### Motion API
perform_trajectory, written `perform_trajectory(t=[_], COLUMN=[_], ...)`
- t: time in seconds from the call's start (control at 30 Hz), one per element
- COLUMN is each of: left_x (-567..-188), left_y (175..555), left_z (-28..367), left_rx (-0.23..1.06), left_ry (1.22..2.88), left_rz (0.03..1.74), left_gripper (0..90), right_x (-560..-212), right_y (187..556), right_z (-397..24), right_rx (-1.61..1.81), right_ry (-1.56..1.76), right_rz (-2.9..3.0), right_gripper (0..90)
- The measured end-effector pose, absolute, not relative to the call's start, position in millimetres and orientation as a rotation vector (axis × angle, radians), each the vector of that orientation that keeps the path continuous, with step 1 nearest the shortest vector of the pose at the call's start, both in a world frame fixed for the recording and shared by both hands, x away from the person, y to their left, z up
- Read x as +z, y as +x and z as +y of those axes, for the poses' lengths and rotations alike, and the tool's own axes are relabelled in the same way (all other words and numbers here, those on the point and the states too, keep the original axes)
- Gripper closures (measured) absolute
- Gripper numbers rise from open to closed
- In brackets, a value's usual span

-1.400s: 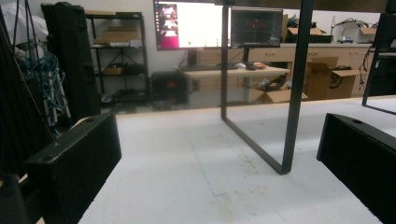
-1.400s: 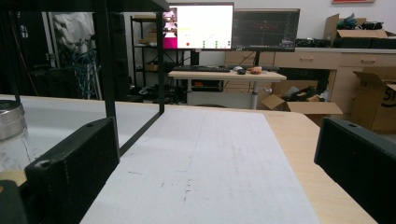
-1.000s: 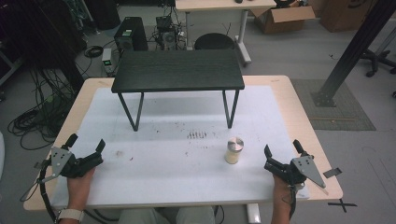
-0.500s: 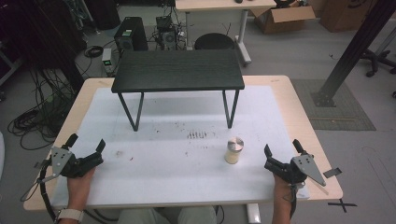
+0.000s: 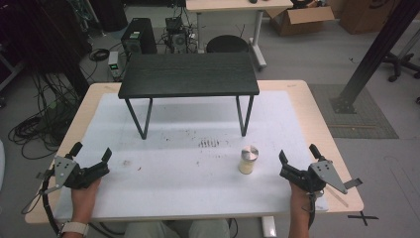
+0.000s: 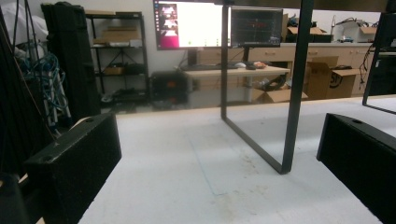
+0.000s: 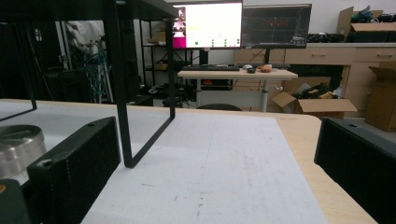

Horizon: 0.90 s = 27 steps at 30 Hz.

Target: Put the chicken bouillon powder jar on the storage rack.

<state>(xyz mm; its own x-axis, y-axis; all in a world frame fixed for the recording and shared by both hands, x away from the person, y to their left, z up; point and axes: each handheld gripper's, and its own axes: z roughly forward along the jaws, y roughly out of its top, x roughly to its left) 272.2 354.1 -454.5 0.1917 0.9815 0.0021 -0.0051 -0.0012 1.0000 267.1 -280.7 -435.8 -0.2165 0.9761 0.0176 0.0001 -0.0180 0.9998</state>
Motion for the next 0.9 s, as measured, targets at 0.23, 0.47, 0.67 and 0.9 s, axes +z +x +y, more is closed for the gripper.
perform_trajectory(t=[0.23, 0.47, 0.67, 0.9], left_x=[-454.5, -454.6, -454.6, -454.6], left_y=[272.1, 272.1, 272.0, 272.0], left_z=[354.2, 354.2, 354.2, 354.1], left_rx=[1.069, 1.069, 1.069, 1.070], left_ry=[1.291, 1.290, 1.289, 1.291], left_rz=[1.061, 1.060, 1.059, 1.058], left_gripper=[0.2, 0.2, 0.2, 0.2], right_x=[-430.4, -422.5, -417.6, -416.6], right_y=[264.2, 257.7, 250.7, 245.2], right_z=[-274.4, -271.2, -267.1, -261.5], right_rx=[1.410, 1.471, 1.514, 1.524], right_ry=[1.100, 1.088, 1.069, 1.046], right_rz=[1.388, 1.420, 1.470, 1.520], right_gripper=[0.0, 0.0, 0.1, 0.1])
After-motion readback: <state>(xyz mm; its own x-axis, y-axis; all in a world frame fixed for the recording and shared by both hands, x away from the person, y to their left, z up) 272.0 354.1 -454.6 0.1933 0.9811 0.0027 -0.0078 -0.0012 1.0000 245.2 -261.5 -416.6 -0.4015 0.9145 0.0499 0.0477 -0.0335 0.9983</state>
